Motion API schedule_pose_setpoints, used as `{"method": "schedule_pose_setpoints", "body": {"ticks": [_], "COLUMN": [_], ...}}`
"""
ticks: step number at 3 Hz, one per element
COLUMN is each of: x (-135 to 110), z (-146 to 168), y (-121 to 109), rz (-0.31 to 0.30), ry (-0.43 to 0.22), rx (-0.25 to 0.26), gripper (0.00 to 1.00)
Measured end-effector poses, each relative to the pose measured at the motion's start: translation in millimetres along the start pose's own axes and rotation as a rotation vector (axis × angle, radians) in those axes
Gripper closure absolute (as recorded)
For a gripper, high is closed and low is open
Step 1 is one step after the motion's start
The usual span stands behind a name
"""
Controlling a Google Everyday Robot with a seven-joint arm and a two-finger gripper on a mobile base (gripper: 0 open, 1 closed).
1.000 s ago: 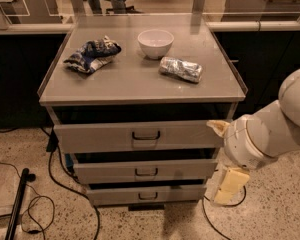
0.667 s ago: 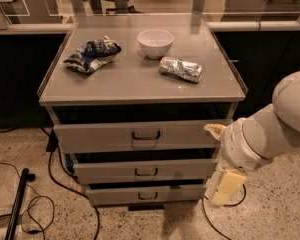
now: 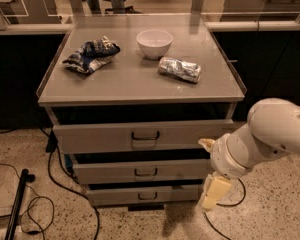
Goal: Open middle drawer
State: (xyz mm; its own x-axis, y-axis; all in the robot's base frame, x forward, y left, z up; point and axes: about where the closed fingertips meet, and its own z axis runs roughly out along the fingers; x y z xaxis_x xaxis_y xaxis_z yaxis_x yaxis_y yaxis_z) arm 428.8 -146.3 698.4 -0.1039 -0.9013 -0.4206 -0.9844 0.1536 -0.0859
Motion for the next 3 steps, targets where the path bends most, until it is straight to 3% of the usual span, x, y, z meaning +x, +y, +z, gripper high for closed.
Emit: {"method": "schedule_pose_setpoints", "body": {"ticks": [2,3], "x": [26,30], "z": [64,90], "y": [-11,-9], "rz": [0.017,0.006], "ry": [-0.063,-0.150], "rx": [-0.019,-0.054], "gripper": [0.00,0.00]}}
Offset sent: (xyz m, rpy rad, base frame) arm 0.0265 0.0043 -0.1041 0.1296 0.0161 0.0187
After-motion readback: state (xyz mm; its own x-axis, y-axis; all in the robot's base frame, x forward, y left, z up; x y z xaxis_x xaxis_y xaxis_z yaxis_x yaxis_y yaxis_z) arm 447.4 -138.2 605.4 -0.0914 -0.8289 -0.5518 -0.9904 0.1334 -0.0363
